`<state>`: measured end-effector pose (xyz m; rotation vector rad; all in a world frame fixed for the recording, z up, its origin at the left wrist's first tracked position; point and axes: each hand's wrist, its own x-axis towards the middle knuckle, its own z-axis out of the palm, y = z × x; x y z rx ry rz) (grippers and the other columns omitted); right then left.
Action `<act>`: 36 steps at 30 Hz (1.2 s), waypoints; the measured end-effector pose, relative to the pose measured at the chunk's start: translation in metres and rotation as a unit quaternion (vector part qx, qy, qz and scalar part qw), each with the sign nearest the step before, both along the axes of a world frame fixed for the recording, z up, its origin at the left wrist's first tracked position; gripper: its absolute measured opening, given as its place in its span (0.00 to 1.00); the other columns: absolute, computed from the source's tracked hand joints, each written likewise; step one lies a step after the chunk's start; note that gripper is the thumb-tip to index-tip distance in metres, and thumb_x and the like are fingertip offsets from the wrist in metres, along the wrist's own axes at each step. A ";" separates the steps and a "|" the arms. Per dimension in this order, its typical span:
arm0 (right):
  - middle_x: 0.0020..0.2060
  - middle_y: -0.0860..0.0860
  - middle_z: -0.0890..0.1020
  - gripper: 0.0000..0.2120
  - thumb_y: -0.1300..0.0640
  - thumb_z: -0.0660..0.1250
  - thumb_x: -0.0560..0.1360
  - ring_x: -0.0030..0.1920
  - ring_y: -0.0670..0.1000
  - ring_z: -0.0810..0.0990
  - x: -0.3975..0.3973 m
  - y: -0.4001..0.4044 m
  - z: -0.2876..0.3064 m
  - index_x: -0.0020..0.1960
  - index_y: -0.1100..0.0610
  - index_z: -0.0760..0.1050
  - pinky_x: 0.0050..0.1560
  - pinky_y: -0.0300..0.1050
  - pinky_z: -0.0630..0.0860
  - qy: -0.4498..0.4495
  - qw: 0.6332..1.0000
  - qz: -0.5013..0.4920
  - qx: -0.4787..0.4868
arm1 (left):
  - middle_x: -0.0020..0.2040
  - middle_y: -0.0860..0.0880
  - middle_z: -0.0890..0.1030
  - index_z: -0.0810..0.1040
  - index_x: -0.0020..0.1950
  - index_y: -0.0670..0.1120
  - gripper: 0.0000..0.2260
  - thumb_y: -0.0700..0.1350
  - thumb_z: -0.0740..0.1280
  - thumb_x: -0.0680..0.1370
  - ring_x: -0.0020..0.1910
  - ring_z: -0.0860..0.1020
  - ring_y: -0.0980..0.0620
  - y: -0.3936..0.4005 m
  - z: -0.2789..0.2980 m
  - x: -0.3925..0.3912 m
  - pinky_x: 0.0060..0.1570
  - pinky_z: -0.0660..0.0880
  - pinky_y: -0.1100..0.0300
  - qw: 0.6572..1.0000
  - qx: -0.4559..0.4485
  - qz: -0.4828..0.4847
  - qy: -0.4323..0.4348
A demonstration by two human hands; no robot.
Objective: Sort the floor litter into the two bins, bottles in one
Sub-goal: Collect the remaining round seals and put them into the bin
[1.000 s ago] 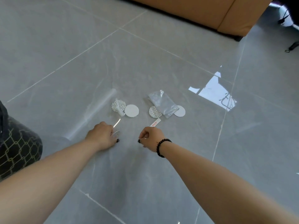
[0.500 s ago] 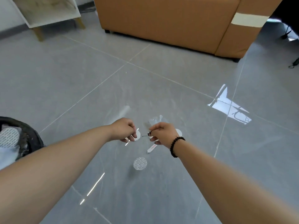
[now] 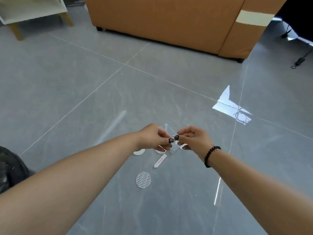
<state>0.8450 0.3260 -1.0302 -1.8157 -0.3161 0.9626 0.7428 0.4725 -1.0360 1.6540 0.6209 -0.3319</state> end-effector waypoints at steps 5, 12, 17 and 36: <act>0.39 0.49 0.84 0.08 0.56 0.73 0.72 0.38 0.48 0.81 0.027 -0.008 0.031 0.48 0.54 0.76 0.43 0.46 0.80 -0.172 0.971 0.075 -0.145 | 0.41 0.47 0.83 0.79 0.47 0.42 0.02 0.40 0.68 0.78 0.37 0.82 0.57 0.018 -0.019 0.020 0.36 0.77 0.65 0.996 -0.038 0.073 -0.026; 0.44 0.43 0.80 0.06 0.49 0.69 0.74 0.44 0.48 0.77 0.064 -0.021 0.019 0.48 0.49 0.74 0.49 0.41 0.75 -0.305 0.829 0.253 -0.395 | 0.41 0.42 0.82 0.81 0.46 0.32 0.08 0.33 0.63 0.72 0.39 0.80 0.51 0.071 -0.066 0.017 0.43 0.81 0.58 0.927 -0.129 0.353 -0.021; 0.58 0.49 0.76 0.20 0.44 0.66 0.75 0.56 0.52 0.76 0.087 0.005 -0.074 0.63 0.52 0.70 0.55 0.47 0.75 -0.330 0.755 0.333 -0.459 | 0.29 0.44 0.76 0.72 0.33 0.39 0.10 0.30 0.57 0.70 0.24 0.71 0.52 0.082 -0.092 0.021 0.23 0.66 0.66 0.961 -0.062 0.263 0.052; 0.34 0.48 0.75 0.12 0.55 0.75 0.69 0.35 0.47 0.74 0.055 0.070 -0.151 0.39 0.54 0.72 0.36 0.40 0.71 -0.078 0.981 0.061 -0.165 | 0.41 0.51 0.86 0.79 0.51 0.45 0.08 0.45 0.64 0.76 0.35 0.74 0.55 0.053 -0.125 0.000 0.29 0.64 0.62 0.969 0.086 0.181 0.142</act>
